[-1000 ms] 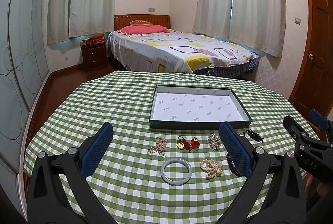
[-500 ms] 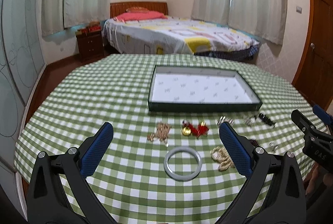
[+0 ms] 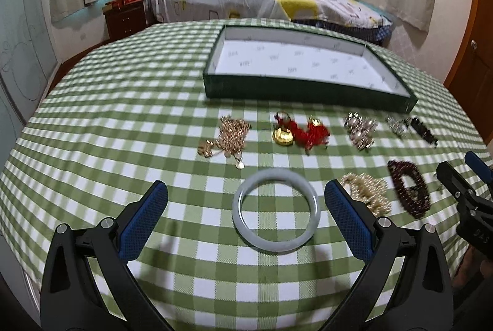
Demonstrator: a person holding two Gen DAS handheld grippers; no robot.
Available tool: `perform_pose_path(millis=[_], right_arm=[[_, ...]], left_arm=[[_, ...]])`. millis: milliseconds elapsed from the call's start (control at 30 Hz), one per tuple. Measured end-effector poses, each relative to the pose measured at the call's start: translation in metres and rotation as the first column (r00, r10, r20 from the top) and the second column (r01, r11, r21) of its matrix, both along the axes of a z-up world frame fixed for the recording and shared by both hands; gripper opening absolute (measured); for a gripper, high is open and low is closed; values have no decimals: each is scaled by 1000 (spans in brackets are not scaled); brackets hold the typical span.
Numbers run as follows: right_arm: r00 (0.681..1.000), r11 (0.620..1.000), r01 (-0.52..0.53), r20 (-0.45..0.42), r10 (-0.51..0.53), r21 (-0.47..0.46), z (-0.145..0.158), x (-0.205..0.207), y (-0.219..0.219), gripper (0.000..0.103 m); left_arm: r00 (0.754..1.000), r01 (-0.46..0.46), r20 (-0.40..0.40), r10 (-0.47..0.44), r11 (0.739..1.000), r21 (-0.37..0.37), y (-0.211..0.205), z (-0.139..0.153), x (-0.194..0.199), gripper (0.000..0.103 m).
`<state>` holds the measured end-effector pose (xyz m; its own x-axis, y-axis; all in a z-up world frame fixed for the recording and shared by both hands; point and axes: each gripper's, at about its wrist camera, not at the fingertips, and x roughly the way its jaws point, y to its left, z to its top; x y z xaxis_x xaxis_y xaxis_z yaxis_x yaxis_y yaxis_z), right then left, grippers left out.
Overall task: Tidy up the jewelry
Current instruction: 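Grasp the jade bangle with the left tool while the right tool grasps the red bead bracelet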
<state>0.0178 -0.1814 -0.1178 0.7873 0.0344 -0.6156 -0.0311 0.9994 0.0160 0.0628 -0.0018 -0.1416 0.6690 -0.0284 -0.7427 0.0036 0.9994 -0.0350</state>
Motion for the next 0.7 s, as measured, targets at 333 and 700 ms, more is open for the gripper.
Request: perform_pose_path(millis=[333, 700], right_arm=[[999, 1000, -29, -46, 29, 6, -12, 8, 6, 97], [998, 999, -35, -60, 35, 7, -15, 11, 7, 97]], left_arm=[[999, 6, -43, -7, 1000, -20, -1, -18, 12, 99], [998, 41, -58, -38, 998, 40, -16, -27, 15, 99]])
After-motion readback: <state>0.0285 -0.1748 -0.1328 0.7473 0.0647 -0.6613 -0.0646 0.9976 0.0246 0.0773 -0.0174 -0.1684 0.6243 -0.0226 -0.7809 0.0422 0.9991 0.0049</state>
